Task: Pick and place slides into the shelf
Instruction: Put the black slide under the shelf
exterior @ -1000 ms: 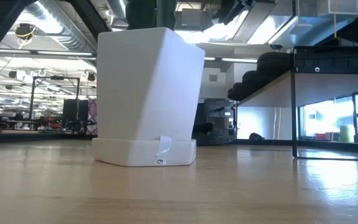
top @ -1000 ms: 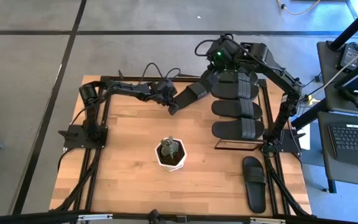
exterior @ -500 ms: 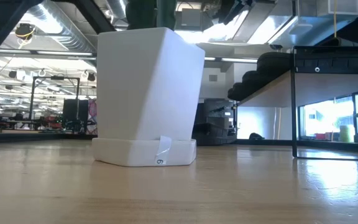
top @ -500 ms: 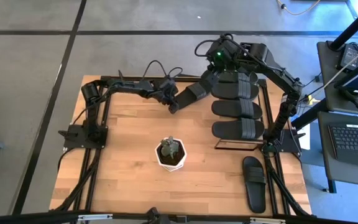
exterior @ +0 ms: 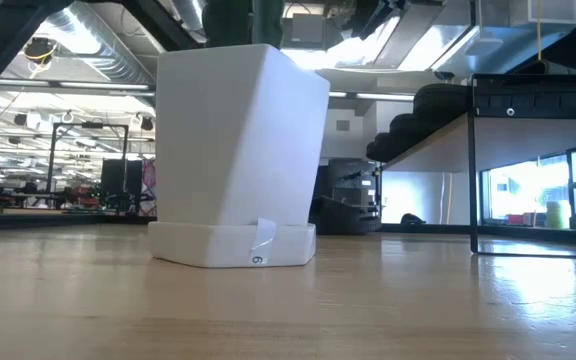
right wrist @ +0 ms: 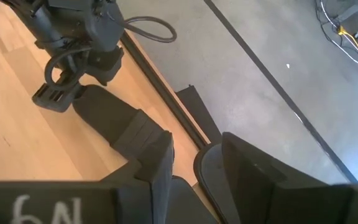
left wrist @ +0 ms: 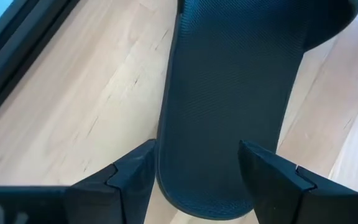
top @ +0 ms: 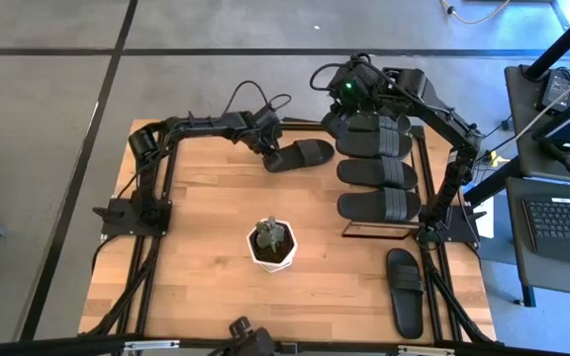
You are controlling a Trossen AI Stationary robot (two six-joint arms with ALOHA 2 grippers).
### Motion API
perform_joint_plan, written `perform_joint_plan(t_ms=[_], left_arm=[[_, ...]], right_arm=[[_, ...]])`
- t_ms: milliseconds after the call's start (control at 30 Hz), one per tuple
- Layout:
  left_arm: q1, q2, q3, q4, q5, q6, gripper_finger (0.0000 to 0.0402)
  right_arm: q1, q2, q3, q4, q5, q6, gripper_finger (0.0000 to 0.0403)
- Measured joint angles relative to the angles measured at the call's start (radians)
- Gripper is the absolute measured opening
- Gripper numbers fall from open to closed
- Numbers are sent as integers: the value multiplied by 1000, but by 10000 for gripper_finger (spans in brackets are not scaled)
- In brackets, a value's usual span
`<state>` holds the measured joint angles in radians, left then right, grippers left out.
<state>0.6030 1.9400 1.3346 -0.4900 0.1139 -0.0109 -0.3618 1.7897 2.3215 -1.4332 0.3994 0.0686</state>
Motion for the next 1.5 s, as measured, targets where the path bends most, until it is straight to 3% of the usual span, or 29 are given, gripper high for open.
perform_joint_plan(t_ms=[200, 600, 900, 1167, 1500], left_arm=[[19, -11, 0, -20, 40, 24, 218], [23, -106, 1, -399, -49, 112, 218], [-13, -106, -44, -280, -44, 120, 218], [-13, -20, -47, -249, -45, 124, 218], [-12, 19, -47, -90, -41, 31, 218]], right_arm=[[0, 0, 0, 0, 0, -26, 139], [-3, 0, 0, -12, 1, -52, 139], [-3, 0, 0, -12, 1, -52, 139], [-3, 0, 0, -12, 0, -52, 139], [-3, 0, 0, -31, 0, -47, 139]])
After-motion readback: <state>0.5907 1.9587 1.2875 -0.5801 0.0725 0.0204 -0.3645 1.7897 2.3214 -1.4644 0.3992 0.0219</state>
